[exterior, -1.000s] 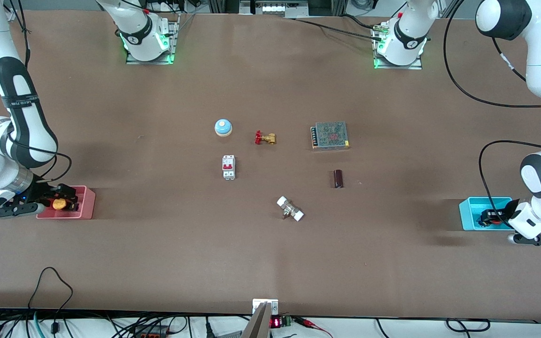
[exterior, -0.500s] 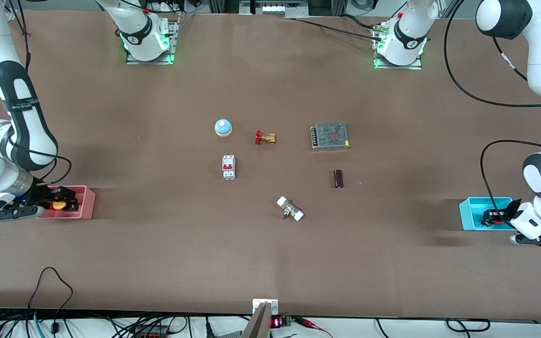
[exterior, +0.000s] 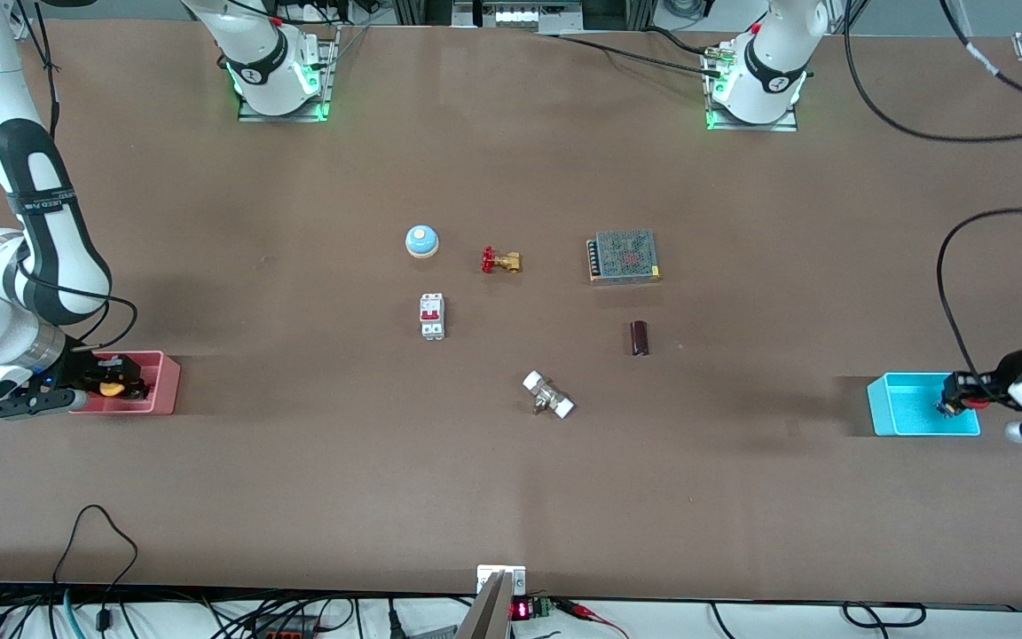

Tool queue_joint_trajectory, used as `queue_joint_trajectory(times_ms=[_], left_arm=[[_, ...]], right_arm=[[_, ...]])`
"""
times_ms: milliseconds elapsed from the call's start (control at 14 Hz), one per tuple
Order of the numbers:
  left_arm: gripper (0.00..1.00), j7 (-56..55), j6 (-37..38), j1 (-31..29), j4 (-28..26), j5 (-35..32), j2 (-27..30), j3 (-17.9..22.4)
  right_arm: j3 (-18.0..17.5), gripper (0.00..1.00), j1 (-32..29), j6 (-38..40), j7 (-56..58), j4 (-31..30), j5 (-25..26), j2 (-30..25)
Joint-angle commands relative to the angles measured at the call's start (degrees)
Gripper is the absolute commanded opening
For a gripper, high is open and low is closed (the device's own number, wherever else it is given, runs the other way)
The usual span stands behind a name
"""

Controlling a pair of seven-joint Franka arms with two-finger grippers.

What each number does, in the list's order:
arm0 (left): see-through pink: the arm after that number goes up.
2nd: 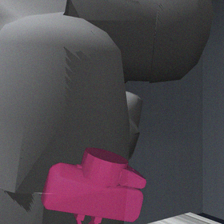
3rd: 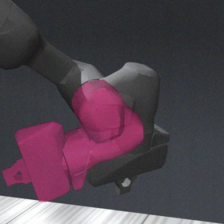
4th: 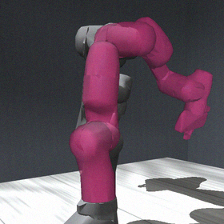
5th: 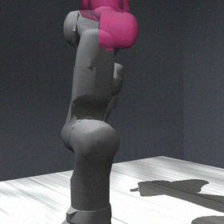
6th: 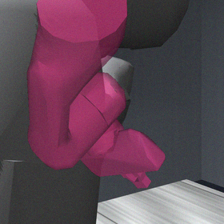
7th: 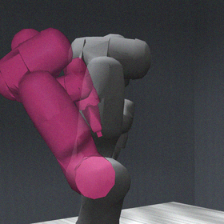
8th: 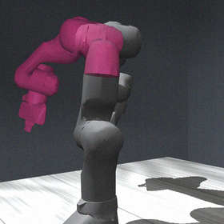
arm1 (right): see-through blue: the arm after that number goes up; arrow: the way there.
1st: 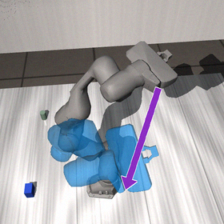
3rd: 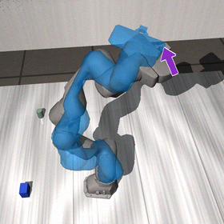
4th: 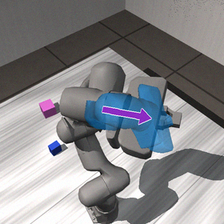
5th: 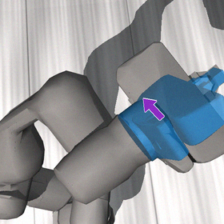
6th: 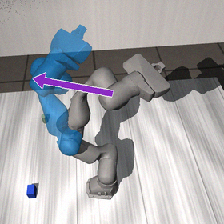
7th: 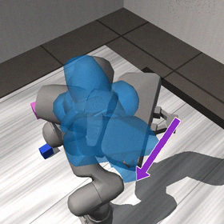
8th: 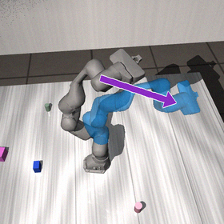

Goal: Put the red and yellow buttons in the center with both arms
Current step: 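Carry the yellow and red buttons toward the table center with both grippers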

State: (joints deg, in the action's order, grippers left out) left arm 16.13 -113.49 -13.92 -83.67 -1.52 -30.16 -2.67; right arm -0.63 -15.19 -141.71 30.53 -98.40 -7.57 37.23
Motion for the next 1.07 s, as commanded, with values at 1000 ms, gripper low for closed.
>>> queue_joint_trajectory(times_ms=[1000], left_arm=[[0.32,0.6,-2.1,19.6,-16.3,6.6,-0.3,-0.1]], right_arm=[[-0.8,0.27,6.4,27.0,-11.1,-1.0,1.8,-19.6]])
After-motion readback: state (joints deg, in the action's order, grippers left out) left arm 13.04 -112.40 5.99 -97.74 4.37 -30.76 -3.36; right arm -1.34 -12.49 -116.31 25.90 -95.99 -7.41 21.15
